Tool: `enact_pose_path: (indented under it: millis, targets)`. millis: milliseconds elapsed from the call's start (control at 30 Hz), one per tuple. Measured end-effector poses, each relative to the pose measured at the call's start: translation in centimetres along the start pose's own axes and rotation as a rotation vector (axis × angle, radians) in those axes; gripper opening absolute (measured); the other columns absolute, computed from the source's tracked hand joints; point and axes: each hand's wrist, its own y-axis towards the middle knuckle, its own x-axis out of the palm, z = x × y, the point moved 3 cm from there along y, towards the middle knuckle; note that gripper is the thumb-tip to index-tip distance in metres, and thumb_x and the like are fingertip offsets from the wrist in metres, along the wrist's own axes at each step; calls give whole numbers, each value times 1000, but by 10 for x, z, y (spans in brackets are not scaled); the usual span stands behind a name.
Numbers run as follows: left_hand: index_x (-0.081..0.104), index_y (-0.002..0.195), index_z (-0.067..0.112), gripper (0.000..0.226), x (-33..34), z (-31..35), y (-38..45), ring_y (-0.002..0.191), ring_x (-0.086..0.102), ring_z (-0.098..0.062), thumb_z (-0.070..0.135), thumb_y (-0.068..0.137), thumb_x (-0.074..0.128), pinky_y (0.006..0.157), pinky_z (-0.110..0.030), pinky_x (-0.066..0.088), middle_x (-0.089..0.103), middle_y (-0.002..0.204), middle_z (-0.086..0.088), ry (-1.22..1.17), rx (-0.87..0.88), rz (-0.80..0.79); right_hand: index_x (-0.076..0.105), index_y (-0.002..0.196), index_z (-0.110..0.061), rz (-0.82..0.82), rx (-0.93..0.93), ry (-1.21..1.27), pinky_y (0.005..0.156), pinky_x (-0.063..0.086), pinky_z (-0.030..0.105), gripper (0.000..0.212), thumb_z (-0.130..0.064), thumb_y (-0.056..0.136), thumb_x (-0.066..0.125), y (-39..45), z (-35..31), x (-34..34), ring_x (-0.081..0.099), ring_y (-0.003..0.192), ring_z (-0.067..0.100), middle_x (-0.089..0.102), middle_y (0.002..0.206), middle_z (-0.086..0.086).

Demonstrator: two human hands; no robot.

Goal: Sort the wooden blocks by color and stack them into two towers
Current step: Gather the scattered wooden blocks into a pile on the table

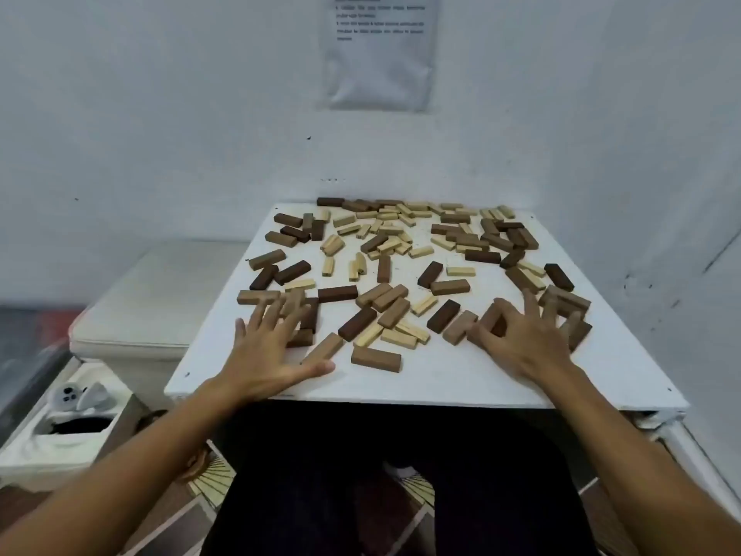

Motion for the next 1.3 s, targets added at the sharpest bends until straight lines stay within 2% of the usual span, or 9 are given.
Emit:
enact_pose_path:
  millis: [100, 167, 367, 633, 867, 1000, 1167, 1300]
  targets:
    - [6, 152, 43, 128, 9, 6, 7, 147, -22, -19, 107, 42, 21, 115, -63, -5, -20, 161, 8, 66, -13, -20, 23, 151, -37, -38, 123, -33, 108, -8, 70, 108, -99, 63, 9, 0, 17, 8, -9, 146, 45, 2, 163, 11]
    - [3, 152, 43, 130, 16, 8, 13, 146, -24, -20, 107, 41, 18, 115, -63, -6, -23, 160, 8, 101, -25, -13, 17, 152, -36, -24, 114, -22, 110, -6, 68, 116, -100, 57, 1, 3, 20, 16, -6, 147, 44, 5, 163, 11]
    - [16, 153, 37, 125, 21, 15, 35, 149, -14, -18, 104, 48, 27, 118, -58, -3, -8, 163, 5, 100, -16, 46, 20, 152, -30, 46, -27, -62, 116, 0, 60, 110, -93, 64, 0, 28, -16, 31, 12, 147, 34, 20, 160, 7]
    - [36, 147, 31, 117, 22, 15, 54, 150, -8, -19, 101, 53, 31, 119, -53, -6, 3, 163, 2, 59, 32, 118, 22, 153, -28, 83, -96, -81, 117, 0, 58, 109, -91, 67, 0, 45, -44, 40, 15, 147, 33, 23, 160, 8]
    - [40, 144, 32, 110, 21, 16, 65, 150, -6, -20, 98, 56, 35, 119, -53, -6, 6, 163, 1, 37, 53, 117, 22, 153, -28, 63, -142, -58, 117, 0, 57, 109, -90, 67, -2, 42, -58, 40, 14, 148, 31, 21, 160, 8]
    - [41, 144, 31, 107, 20, 16, 68, 150, -5, -21, 96, 59, 38, 119, -54, -4, 7, 163, 1, 31, 57, 111, 27, 152, -29, 62, -209, 5, 117, -5, 56, 94, -85, 79, 11, 43, -73, 39, 9, 149, 30, 18, 161, 9]
    - [39, 145, 31, 104, 18, 17, 64, 150, -2, -22, 93, 63, 32, 118, -53, -5, 9, 163, 1, 30, 75, 121, 35, 149, -29, 164, -339, 63, 114, -15, 56, 89, -80, 80, 11, 18, -94, 30, -1, 150, 27, 14, 162, 7]
    - [40, 145, 31, 106, 14, 10, 60, 150, 2, -22, 95, 62, 27, 119, -54, -3, 14, 162, 2, 57, 90, 158, 19, 153, -37, -30, -492, 28, 116, -16, 56, 95, -89, 74, 18, -7, -116, 37, -11, 150, 26, -1, 164, 3]
